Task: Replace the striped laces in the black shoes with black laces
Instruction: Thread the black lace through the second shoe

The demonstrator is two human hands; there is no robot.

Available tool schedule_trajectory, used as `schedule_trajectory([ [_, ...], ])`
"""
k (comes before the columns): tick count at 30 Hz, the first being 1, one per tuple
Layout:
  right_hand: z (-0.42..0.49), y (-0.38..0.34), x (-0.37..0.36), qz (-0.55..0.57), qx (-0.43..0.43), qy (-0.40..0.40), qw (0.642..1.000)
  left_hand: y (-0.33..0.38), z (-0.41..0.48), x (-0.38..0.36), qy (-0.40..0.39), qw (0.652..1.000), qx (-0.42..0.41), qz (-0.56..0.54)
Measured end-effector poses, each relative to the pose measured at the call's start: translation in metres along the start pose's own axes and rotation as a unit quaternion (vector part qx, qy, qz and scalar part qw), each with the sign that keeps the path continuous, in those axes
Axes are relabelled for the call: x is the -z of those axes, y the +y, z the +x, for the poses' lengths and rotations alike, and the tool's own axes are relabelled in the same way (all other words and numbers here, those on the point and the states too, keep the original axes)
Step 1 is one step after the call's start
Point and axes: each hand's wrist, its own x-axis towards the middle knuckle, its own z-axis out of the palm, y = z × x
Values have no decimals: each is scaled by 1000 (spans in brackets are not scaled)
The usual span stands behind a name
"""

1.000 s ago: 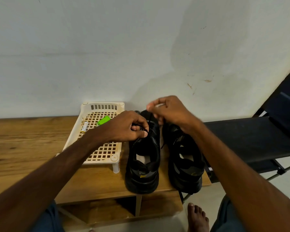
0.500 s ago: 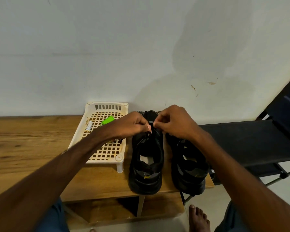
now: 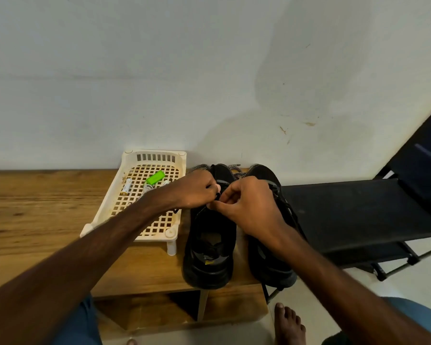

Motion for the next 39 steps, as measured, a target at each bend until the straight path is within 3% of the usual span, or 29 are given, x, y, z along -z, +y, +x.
schedule_trajectory([
  [4, 3, -4, -7, -25, -32, 46, 998, 1, 1, 1, -3, 1000, 7, -9],
  [12, 4, -4, -9, -16, -38, 39, 998, 0, -1, 8, -4, 999, 32, -24],
  [17, 6, 0, -2, -2, -34, 13, 999, -4, -6, 17, -32, 998, 6, -59],
  [24, 8, 2, 9, 128, -89, -31, 987, -8, -8, 18, -17, 998, 8, -63],
  [29, 5, 2, 0, 14, -28, 3, 1000, -7, -9, 15, -21, 994, 57, -94],
  [33, 6, -2, -1, -3, -22, 39, 999, -9, -6, 14, -15, 994, 53, -94],
  [39, 7, 1, 6, 32, -73, -65, 995, -13, -5, 11, -21, 995, 42, -91],
])
